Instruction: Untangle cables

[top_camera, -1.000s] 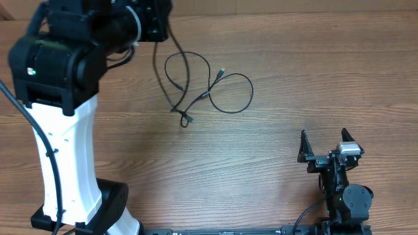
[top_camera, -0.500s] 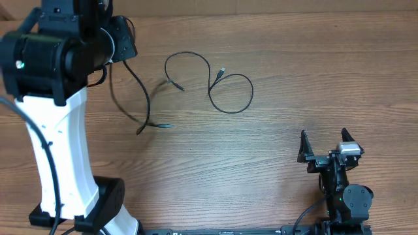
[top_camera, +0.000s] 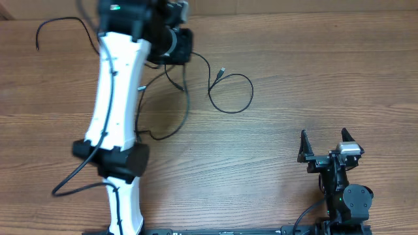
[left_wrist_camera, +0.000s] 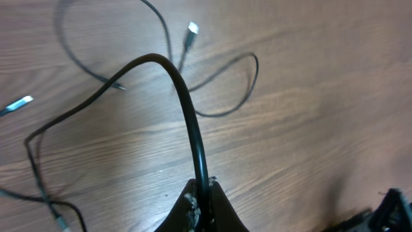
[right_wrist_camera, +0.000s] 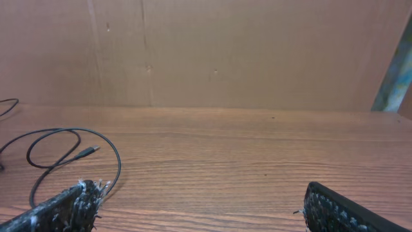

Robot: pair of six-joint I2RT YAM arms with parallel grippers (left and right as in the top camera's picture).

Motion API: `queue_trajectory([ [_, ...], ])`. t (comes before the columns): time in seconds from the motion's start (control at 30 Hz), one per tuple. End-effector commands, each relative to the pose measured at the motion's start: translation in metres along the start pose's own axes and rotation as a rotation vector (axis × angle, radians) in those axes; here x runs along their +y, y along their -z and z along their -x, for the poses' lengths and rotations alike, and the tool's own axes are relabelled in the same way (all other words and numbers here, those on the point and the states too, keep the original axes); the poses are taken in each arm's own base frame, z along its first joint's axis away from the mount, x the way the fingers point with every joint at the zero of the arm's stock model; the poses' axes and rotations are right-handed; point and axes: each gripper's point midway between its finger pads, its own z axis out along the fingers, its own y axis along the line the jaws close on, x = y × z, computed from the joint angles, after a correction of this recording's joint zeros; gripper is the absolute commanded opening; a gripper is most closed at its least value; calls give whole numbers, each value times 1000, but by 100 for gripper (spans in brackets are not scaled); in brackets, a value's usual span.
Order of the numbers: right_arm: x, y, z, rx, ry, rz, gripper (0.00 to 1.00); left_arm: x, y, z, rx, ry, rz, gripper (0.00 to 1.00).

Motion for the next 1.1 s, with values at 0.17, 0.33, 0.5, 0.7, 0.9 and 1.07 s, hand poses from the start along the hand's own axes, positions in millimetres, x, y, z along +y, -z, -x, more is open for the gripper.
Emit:
queue_trajectory([
  [0.17,1,0,-2,-2,-2,3,100,-3,-66,-10,137,-127,122,57],
  [0.33,1,0,-2,-3,-2,3,100,-17,-69,-14,155,-185,59,66],
  [0.5,1,0,-2,-3,-2,3,100,-20,-58,-13,130,-186,56,85],
  [0.7,1,0,-2,-3,-2,3,100,-27,-19,-16,51,-177,58,99],
  [0.9,1,0,-2,-2,-2,3,100,-15,-8,-54,132,-96,95,100],
  [1.07,1,0,-2,-3,-2,3,100,41,-1,-87,124,258,399,100],
])
